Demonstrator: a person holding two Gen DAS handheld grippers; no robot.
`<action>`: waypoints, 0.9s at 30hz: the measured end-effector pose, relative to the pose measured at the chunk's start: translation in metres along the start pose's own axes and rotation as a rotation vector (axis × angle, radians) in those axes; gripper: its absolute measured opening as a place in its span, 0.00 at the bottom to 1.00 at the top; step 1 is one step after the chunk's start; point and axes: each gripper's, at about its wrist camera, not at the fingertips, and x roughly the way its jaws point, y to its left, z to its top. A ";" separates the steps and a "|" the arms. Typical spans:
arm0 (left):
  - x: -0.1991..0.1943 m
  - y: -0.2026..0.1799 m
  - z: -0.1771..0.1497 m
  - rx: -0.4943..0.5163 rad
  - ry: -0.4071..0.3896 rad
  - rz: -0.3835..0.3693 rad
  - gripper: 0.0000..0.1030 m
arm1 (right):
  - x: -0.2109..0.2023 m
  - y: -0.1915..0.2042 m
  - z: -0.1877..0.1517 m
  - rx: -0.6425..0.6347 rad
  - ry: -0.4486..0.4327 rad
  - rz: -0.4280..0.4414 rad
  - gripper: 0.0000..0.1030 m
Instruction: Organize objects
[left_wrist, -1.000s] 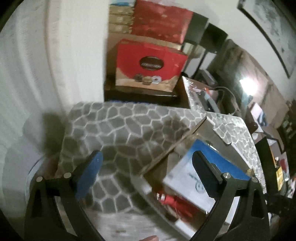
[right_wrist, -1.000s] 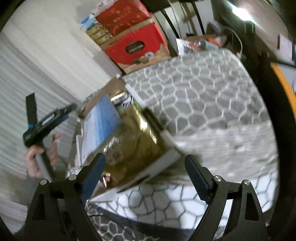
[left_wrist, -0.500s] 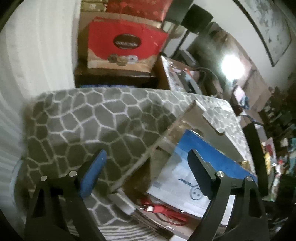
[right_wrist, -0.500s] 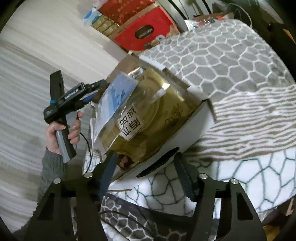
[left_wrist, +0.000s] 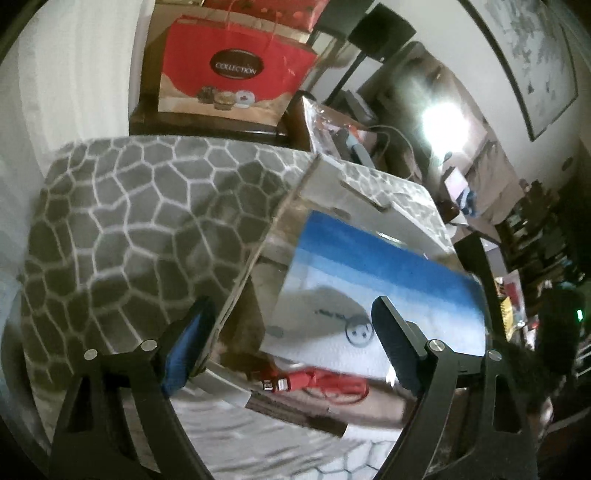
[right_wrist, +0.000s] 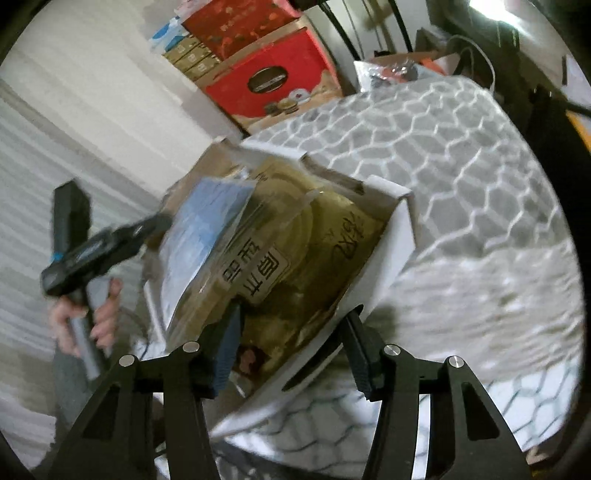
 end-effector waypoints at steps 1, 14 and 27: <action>-0.001 -0.003 -0.004 -0.001 -0.001 0.012 0.81 | 0.001 -0.002 0.006 -0.008 -0.002 -0.008 0.53; -0.018 -0.012 -0.048 -0.177 -0.044 0.007 0.82 | 0.031 -0.006 0.070 -0.103 -0.020 -0.044 0.53; -0.019 -0.016 -0.055 -0.163 -0.032 0.019 0.81 | 0.045 -0.022 0.074 -0.073 -0.035 0.001 0.54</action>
